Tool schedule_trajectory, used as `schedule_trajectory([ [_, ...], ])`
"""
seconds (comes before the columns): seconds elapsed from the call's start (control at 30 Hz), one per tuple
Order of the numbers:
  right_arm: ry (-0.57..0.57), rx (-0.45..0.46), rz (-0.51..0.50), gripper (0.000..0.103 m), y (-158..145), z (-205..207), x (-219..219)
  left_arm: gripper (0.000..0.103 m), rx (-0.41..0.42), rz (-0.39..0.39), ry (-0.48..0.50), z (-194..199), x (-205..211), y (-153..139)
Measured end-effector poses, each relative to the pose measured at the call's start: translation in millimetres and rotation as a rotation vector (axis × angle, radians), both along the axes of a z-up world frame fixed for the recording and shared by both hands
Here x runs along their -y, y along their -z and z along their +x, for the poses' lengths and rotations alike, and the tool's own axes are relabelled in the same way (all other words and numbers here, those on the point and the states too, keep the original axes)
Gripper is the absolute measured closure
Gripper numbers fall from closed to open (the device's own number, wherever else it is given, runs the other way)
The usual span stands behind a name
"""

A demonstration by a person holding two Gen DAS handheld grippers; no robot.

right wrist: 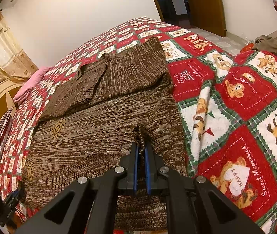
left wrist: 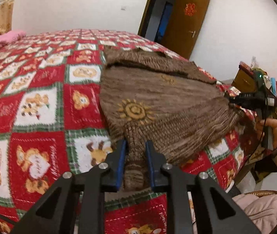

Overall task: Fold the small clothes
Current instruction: 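Grasp the sweater hem with the left gripper while the right gripper grasps the hem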

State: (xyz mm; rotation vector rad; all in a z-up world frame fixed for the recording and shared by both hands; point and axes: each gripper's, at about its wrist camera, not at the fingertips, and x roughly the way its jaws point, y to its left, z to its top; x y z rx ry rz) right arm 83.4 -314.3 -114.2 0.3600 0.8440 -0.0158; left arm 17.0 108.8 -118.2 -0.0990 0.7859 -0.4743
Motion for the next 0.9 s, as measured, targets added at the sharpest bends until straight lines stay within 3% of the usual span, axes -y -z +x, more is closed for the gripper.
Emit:
schedule_trajectory([
  [0.27,-0.003,-0.002,0.001,0.097,1.3,0.2,0.6,0.081,0.095,0.05,0.014,-11.5,7.2,-11.1],
  [0.43,-0.002,-0.003,0.005,0.097,1.6,0.4,1.0,0.077,0.072,0.097,0.038,-8.9,16.6,0.2],
  [0.53,-0.004,-0.003,0.005,0.097,1.7,0.3,0.9,0.07,0.051,0.075,0.003,-4.8,9.2,3.7],
  [0.9,0.0,0.002,0.016,0.097,2.7,-1.8,0.7,0.071,-0.018,-0.078,-0.01,-1.1,-5.1,7.9],
])
